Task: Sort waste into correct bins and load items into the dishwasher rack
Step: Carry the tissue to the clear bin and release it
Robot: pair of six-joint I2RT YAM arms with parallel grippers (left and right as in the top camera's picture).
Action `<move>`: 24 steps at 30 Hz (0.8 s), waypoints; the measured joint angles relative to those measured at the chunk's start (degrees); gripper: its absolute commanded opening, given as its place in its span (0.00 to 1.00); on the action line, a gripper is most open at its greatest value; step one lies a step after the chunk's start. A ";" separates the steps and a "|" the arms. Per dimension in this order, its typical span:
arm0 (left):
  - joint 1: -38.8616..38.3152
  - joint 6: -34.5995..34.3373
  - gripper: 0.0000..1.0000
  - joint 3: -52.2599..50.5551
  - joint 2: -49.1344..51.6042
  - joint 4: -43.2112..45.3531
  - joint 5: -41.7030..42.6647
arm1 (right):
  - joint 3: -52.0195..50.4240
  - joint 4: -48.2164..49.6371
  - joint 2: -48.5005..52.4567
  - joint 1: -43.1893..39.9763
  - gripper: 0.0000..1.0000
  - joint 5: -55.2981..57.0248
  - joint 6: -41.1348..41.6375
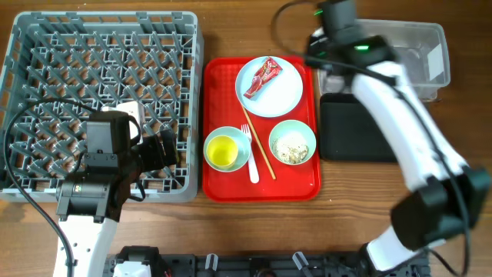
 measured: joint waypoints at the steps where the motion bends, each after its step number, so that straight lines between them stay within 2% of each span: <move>1: 0.00 0.00 1.00 0.00 0.00 0.00 0.00 | 0.31 0.00 -0.85 -2.01 0.26 0.83 0.72; 2: 0.00 0.00 1.00 0.00 0.00 0.00 0.00 | 0.33 -0.04 -1.01 -4.26 0.52 1.49 1.68; 3: 0.00 0.00 1.00 0.00 0.00 0.00 0.00 | 0.31 -0.17 -0.68 -6.05 0.74 1.68 1.95; 4: 0.00 0.00 1.00 0.00 0.00 -0.02 0.00 | 0.26 0.00 -0.28 -7.37 0.89 1.75 2.40; 5: 0.00 0.00 1.00 0.00 0.00 0.00 0.00 | 0.17 0.87 0.04 -8.52 0.92 1.36 2.62; 10: 0.00 0.00 1.00 0.00 0.00 0.00 0.00 | 0.09 5.49 0.13 -9.51 0.90 -7.28 2.16; 14: 0.00 0.00 1.00 0.00 0.00 -0.02 0.00 | 0.09 7.19 0.13 -4.83 0.91 -13.09 2.64; 19: 0.00 0.00 1.00 0.00 0.00 -0.02 0.00 | 0.09 8.07 0.13 6.36 0.89 -9.88 5.62; 24: 0.00 0.00 1.00 0.00 0.00 -0.74 0.00 | 0.07 12.79 0.35 10.05 0.90 -4.15 9.31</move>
